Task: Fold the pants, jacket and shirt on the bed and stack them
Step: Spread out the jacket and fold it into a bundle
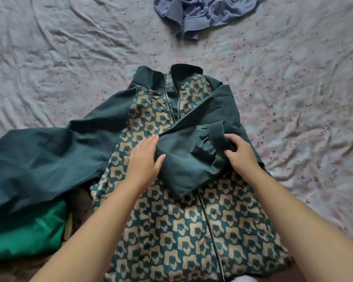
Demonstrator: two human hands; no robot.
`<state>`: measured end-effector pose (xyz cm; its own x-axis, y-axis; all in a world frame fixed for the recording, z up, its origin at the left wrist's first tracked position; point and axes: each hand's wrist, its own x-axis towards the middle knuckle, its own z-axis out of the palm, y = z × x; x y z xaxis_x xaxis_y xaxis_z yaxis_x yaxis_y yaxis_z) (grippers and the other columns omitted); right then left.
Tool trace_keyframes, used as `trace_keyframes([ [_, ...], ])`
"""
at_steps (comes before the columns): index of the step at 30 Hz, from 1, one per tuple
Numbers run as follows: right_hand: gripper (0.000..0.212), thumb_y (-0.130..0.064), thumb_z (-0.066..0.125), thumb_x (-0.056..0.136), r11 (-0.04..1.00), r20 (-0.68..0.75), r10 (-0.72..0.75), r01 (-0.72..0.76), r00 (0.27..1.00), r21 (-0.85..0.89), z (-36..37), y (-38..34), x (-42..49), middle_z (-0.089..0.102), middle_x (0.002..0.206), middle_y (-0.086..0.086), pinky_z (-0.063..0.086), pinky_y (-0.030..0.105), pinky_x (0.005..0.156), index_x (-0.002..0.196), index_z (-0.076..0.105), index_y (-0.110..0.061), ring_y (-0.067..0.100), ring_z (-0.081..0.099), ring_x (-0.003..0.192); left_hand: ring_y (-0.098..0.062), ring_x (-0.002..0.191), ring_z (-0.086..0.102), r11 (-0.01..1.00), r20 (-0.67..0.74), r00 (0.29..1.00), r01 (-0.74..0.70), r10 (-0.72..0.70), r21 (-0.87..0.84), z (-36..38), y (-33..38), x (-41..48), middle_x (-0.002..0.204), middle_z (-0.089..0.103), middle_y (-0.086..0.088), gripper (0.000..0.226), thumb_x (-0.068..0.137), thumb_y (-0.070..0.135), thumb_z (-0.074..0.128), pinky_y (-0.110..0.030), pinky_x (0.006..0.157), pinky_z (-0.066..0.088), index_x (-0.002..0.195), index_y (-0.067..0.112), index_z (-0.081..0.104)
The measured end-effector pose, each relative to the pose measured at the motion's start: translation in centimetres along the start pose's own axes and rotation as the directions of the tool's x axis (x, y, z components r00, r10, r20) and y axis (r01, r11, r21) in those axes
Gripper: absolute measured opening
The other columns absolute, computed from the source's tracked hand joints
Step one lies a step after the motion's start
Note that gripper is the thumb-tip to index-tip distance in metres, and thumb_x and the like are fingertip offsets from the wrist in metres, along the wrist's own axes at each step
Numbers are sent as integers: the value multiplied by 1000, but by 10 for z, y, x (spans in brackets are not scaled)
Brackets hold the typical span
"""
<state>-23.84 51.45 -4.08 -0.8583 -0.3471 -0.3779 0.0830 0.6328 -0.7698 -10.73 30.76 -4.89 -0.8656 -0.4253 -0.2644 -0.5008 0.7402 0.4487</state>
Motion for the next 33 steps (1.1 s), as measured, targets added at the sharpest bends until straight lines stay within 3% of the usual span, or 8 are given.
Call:
trace_keyframes([
  [4,41,16,49,80,941,-14,22,-16,1000,338,0,3,2,64,94,-7,49,11,73,102,63,-16,-2,60,85,-18,141,18,986,93,993,-82,69,148,10,2,31,153,24,1,62,93,40,46,-39,116,15,146,19,21],
  [10,44,-13,48,90,975,-308,-87,17,947,-223,2,37,-12,44,132,14,37,39,103,134,41,-8,25,41,122,-31,139,22,949,-37,983,-161,178,271,32,9,17,148,32,-18,53,92,28,46,-52,111,19,138,4,34],
  [13,57,-32,41,85,791,-117,-327,204,938,-576,11,60,-31,40,142,15,29,50,105,138,36,-12,26,28,130,-26,135,27,837,52,898,-428,438,340,56,29,11,143,42,-12,50,89,32,36,-58,102,29,134,9,39],
  [15,65,-39,39,88,670,123,-222,243,967,-701,14,78,-35,14,155,5,19,56,108,146,16,-22,26,10,141,-25,138,28,817,193,898,-439,395,374,74,37,17,148,36,-7,56,89,42,28,-62,101,29,138,16,38],
  [18,71,-42,38,95,686,97,42,41,994,-727,-7,102,-38,-23,150,-7,3,53,114,142,-14,-28,19,-12,144,-22,142,18,846,278,926,-354,256,398,90,35,27,154,19,-1,64,89,52,13,-66,103,18,144,24,26],
  [22,65,-32,58,87,841,-126,38,-100,991,-532,-44,117,-50,34,144,9,22,42,111,143,29,-14,29,28,135,-38,118,52,866,102,926,-376,363,329,83,36,44,129,53,-21,51,89,39,35,-58,93,40,119,5,57],
  [26,60,-32,69,79,907,-191,119,-185,974,-378,-48,104,-43,51,119,6,36,34,98,129,44,-12,23,44,115,-41,119,45,965,-137,963,-210,232,158,60,63,88,126,51,-25,47,89,30,49,-48,102,34,123,-1,51],
  [33,35,-18,68,79,887,-426,160,-319,890,-334,-35,85,-24,55,105,10,43,35,82,110,58,-8,29,51,99,-22,112,51,977,61,998,-20,34,-212,44,130,160,122,56,-4,46,89,41,55,-28,85,38,123,11,49],
])
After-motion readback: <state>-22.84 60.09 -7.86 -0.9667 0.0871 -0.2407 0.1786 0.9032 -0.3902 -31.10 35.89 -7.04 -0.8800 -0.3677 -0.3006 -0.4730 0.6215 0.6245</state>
